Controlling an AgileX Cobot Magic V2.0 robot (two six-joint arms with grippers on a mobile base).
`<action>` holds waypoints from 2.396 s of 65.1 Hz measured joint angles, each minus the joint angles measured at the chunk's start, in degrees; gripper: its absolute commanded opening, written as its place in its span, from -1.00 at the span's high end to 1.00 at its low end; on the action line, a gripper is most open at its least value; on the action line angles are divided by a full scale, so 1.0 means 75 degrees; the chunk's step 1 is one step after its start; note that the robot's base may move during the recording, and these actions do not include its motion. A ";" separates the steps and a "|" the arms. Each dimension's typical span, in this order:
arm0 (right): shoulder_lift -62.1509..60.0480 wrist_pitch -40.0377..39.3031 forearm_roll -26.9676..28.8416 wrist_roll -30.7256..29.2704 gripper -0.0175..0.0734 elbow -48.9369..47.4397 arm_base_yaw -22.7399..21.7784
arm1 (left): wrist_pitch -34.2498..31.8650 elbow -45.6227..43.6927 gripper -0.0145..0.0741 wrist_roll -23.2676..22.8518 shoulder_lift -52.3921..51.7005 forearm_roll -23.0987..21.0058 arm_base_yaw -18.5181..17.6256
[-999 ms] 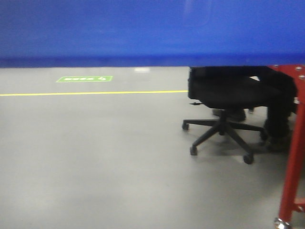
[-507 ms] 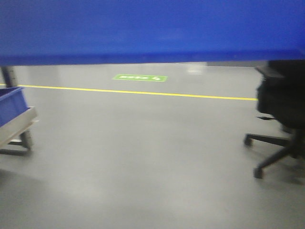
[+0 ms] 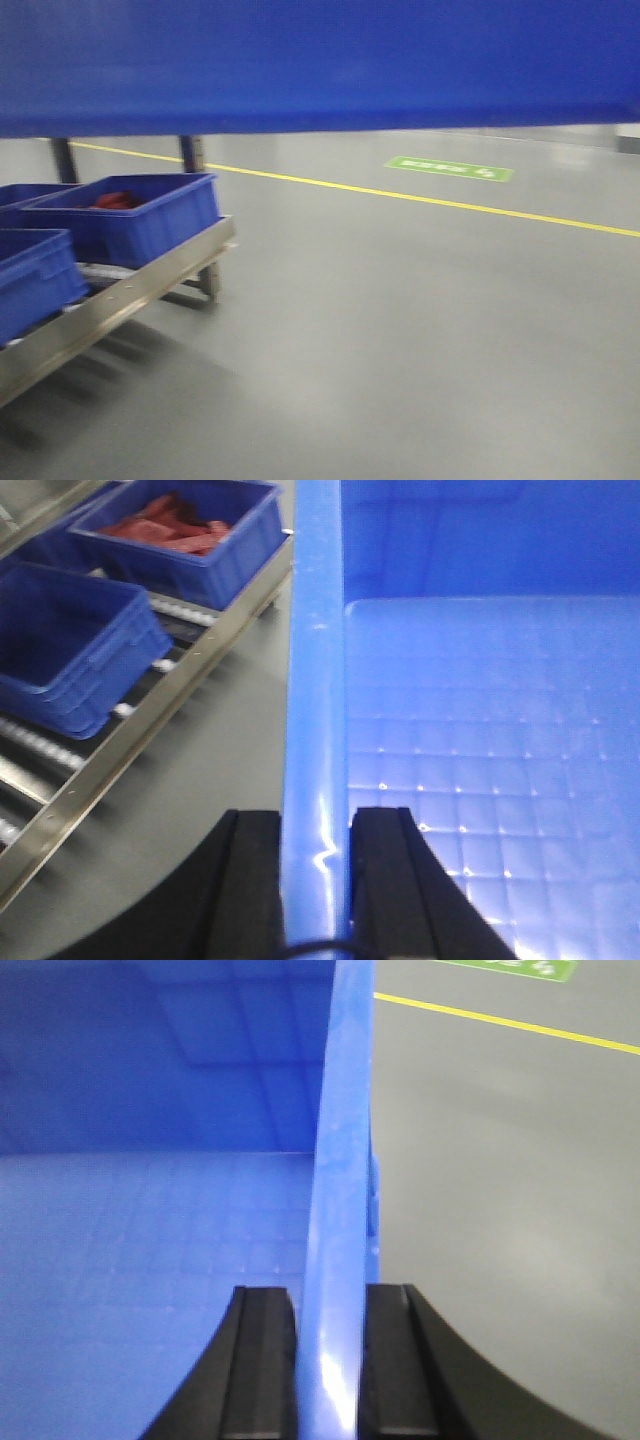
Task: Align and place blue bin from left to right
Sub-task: 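Drive the held blue bin toward another rack of blue bins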
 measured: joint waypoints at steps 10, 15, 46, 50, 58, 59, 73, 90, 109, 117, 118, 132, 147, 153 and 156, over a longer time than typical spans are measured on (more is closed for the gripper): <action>0.0000 -0.0013 0.0000 0.0000 0.79 0.0000 0.0000 | 0.0000 0.0000 0.92 0.0000 0.0000 0.0000 0.0000; 0.0000 -0.0013 0.0000 0.0000 0.79 0.0000 0.0000 | 0.0000 0.0000 0.92 0.0000 0.0000 0.0000 0.0000; 0.0000 0.0259 0.0056 -0.0001 0.79 0.0000 0.0000 | 0.0000 0.0000 0.92 0.0000 0.0000 -0.0055 0.0000; 0.0000 0.0259 0.0056 -0.0001 0.79 0.0000 0.0000 | 0.0000 0.0000 0.92 0.0000 0.0000 -0.0055 0.0000; 0.0000 0.0259 0.0056 -0.0001 0.79 0.0000 0.0000 | 0.0000 0.0000 0.92 0.0000 0.0000 -0.0055 0.0000; 0.0000 0.0259 0.0056 -0.0001 0.79 0.0000 0.0000 | 0.0000 0.0000 0.92 0.0000 0.0000 -0.0055 0.0000; 0.0000 0.0259 0.0069 -0.0001 0.79 0.0000 0.0000 | 0.0000 0.0000 0.92 0.0000 0.0000 -0.0055 0.0000; 0.0000 0.0259 0.0069 -0.0001 0.79 0.0000 0.0000 | 0.0000 0.0000 0.92 0.0000 0.0000 -0.0055 0.0000; 0.0000 0.0259 0.0069 -0.0001 0.79 0.0000 0.0000 | 0.0000 0.0000 0.92 0.0000 0.0000 -0.0055 0.0000; 0.0000 0.0259 0.0069 -0.0001 0.79 0.0000 0.0000 | 0.0000 0.0000 0.92 0.0000 0.0000 -0.0055 0.0000; 0.0000 0.0259 0.0069 -0.0001 0.79 0.0000 0.0000 | 0.0000 0.0000 0.92 0.0000 0.0000 -0.0055 0.0000; 0.0000 0.0259 0.0069 -0.0001 0.79 0.0000 0.0000 | 0.0000 0.0000 0.92 0.0000 0.0000 -0.0055 0.0000; 0.0000 0.0259 0.0069 -0.0001 0.79 0.0000 0.0000 | 0.0000 0.0000 0.92 0.0000 0.0000 -0.0055 0.0000; 0.0000 0.0259 0.0069 -0.0001 0.79 0.0000 0.0000 | 0.0000 0.0000 0.92 0.0000 0.0000 -0.0055 0.0000; 0.0000 0.0259 0.0069 -0.0001 0.79 0.0000 0.0000 | 0.0000 0.0000 0.92 0.0000 0.0000 -0.0055 0.0000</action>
